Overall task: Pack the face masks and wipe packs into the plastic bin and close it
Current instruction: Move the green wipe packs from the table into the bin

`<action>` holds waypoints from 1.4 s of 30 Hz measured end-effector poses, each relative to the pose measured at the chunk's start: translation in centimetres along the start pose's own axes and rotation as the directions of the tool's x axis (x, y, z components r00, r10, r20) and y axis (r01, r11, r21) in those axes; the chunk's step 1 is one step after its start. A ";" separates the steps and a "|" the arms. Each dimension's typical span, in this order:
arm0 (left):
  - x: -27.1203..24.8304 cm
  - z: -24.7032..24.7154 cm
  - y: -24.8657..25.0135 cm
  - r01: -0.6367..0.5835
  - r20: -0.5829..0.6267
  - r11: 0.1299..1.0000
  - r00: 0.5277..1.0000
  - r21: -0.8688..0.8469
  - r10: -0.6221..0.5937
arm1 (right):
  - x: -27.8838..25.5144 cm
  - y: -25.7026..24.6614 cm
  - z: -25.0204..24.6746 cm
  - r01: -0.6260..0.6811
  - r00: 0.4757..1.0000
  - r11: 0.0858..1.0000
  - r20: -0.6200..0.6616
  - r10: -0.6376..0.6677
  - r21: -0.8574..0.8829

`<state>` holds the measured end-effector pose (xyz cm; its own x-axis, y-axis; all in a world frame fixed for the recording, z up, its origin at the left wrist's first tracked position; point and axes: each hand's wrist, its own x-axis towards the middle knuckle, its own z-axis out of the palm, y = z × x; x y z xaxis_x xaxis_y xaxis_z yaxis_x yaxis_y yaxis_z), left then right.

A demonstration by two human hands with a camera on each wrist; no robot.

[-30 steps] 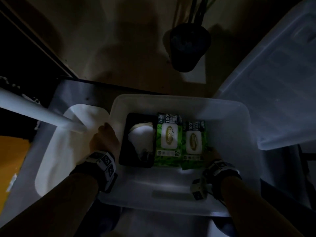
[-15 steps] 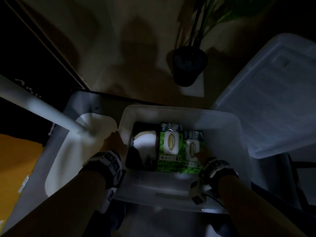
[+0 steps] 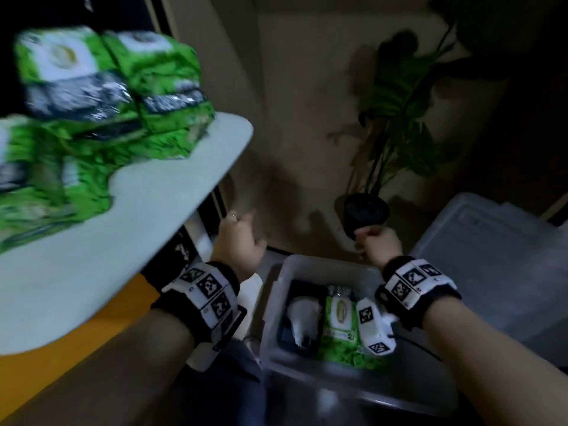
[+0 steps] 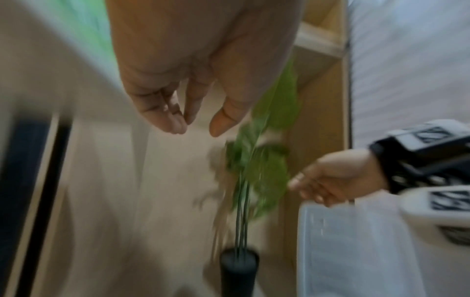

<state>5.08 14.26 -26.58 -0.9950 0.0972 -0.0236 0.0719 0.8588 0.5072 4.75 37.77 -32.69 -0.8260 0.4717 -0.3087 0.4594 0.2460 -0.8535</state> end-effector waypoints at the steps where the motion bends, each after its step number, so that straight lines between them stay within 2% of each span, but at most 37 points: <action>1: -0.9 -1.8 0.1 -0.024 -0.045 1.000 0.999 -0.007 0.023 | -1.2 -1.9 0.1 0.063 0.998 0.998 -0.014 -0.063 0.030; 6: -4.8 -9.5 -0.4 -0.083 -0.196 0.996 0.977 -0.019 0.078 | -7.1 -9.8 1.9 0.288 0.956 0.941 0.004 -0.293 0.177; 10: -7.1 -14.4 -1.5 -0.072 -0.297 0.997 0.952 0.001 0.069 | -12.3 -14.9 4.4 0.409 0.898 0.892 0.089 -0.431 0.194; 12: -7.9 -16.6 -2.6 -0.028 -0.364 0.999 0.930 0.039 0.040 | -14.4 -16.5 6.2 0.439 0.870 0.873 0.142 -0.472 0.214; 17: -8.2 -21.7 -6.1 0.276 -0.547 0.958 0.816 0.081 -0.189 | -18.5 -19.1 11.3 0.456 0.800 0.863 0.324 -0.505 0.219; 21: -7.3 -23.4 -9.2 0.445 -0.518 0.895 0.758 -0.035 -0.397 | -20.8 -20.6 15.2 0.462 0.738 0.871 0.471 -0.482 0.168; 24: -6.2 -23.5 -11.9 0.499 -0.446 0.826 0.696 -0.263 -0.563 | -21.9 -21.3 17.8 0.465 0.711 0.870 0.517 -0.477 0.164; 27: -5.0 -23.3 -14.6 0.425 -0.352 0.711 0.655 -0.561 -0.669 | -22.5 -21.8 19.9 0.472 0.695 0.869 0.542 -0.471 0.150; 29: -4.6 -23.0 -15.8 0.356 -0.246 0.574 0.650 -0.737 -0.719 | -22.9 -22.0 21.0 0.475 0.684 0.868 0.559 -0.468 0.144; 31: -4.4 -22.7 -16.5 0.312 -0.093 0.420 0.699 -0.852 -0.709 | -22.9 -21.9 22.0 0.470 0.677 0.872 0.579 -0.454 0.136; 33: -4.1 -22.5 -16.6 0.244 -0.021 0.318 0.764 -0.916 -0.645 | -22.7 -21.8 22.8 0.454 0.673 0.879 0.591 -0.446 0.146; 35: -4.1 -22.3 -16.5 0.161 -0.032 0.252 0.782 -0.954 -0.622 | -22.9 -21.9 23.1 0.425 0.679 0.888 0.587 -0.441 0.175; 37: -4.4 -22.0 -16.1 0.067 -0.075 0.195 0.766 -0.978 -0.639 | -23.2 -22.1 22.7 0.382 0.686 0.899 0.585 -0.432 0.216; 42: -7.2 -19.5 -13.3 -0.042 -0.172 0.200 0.695 -0.979 -0.698 | -23.3 -22.2 22.3 0.313 0.686 0.901 0.585 -0.433 0.301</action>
<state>9.94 -7.71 -16.34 -0.7540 -0.6183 -0.2218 -0.0123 -0.3242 0.9459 6.53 2.38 -15.94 -0.9565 -0.2785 -0.0873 0.0574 0.1140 -0.9918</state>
